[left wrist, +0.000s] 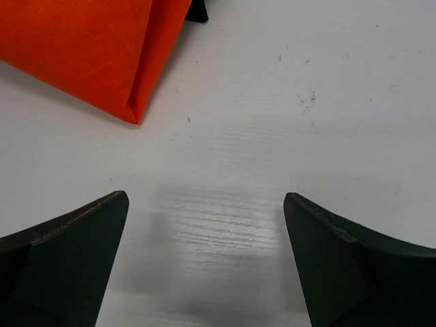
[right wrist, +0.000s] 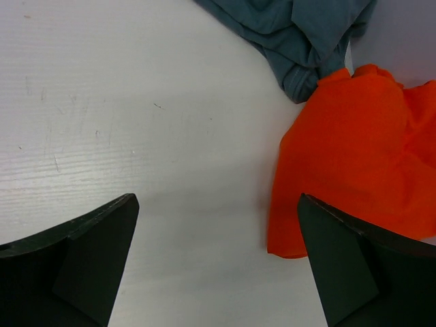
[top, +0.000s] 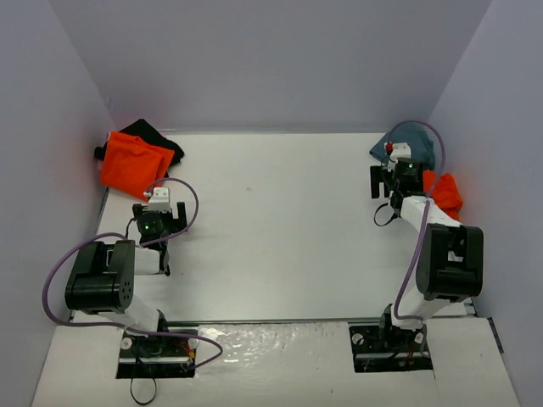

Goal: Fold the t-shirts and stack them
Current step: Grab crumpled tshirt from the corner of the board with the right arm

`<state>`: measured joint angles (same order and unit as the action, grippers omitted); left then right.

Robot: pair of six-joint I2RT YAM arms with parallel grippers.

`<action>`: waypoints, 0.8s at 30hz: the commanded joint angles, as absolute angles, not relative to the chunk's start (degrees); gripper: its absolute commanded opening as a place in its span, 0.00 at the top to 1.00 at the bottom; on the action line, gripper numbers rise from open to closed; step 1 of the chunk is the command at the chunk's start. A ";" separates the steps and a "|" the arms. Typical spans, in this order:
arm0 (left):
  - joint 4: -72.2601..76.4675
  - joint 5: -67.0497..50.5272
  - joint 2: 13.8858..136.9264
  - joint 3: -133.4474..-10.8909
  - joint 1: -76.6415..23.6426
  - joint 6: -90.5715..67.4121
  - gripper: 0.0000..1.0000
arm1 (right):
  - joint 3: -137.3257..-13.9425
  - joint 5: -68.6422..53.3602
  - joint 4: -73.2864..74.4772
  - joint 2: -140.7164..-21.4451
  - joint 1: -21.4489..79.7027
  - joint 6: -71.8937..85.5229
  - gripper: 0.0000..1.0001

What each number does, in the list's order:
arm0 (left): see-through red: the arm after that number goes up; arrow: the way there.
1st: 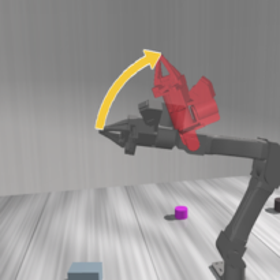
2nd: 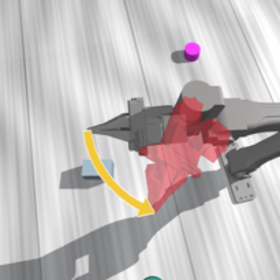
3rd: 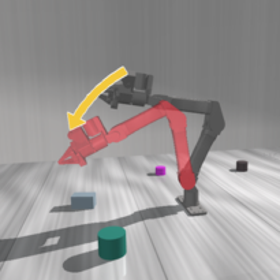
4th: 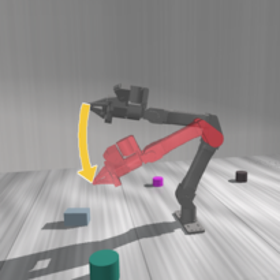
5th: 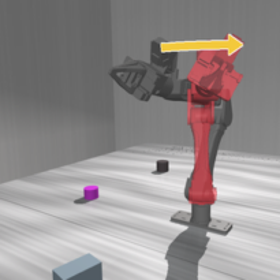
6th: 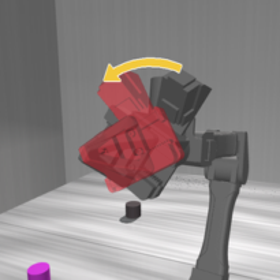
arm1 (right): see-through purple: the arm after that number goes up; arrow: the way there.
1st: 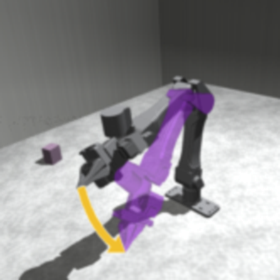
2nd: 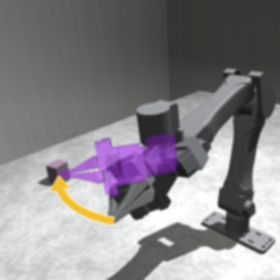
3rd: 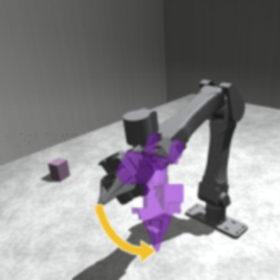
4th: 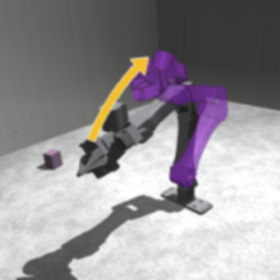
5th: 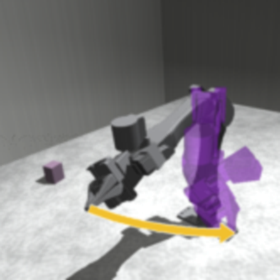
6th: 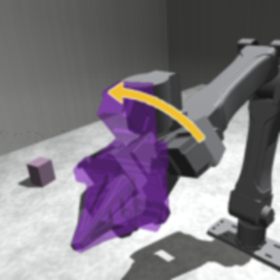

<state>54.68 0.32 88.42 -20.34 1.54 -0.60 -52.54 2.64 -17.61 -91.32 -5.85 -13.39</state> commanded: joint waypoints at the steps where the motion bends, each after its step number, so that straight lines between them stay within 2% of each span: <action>1: 58.89 0.97 87.45 -22.85 1.19 -0.26 0.03 | -57.49 -0.63 -16.11 -84.69 -6.24 -14.21 0.00; 8: 58.89 1.01 87.45 -22.85 1.19 -0.26 0.03 | -60.38 -0.31 -13.23 -81.91 -6.42 -13.36 0.00; 16: 58.89 1.05 87.45 -22.85 1.14 -0.26 0.03 | -65.04 10.63 -12.39 -84.26 -6.42 -14.34 0.00; 21: 58.89 1.03 87.45 -22.85 1.14 -0.26 0.03 | -65.69 10.30 -12.91 -84.42 -6.50 -14.24 0.00; 24: 58.89 1.05 87.45 -22.85 1.14 -0.26 0.03 | -68.00 8.02 -9.27 -89.47 -6.18 -15.02 0.00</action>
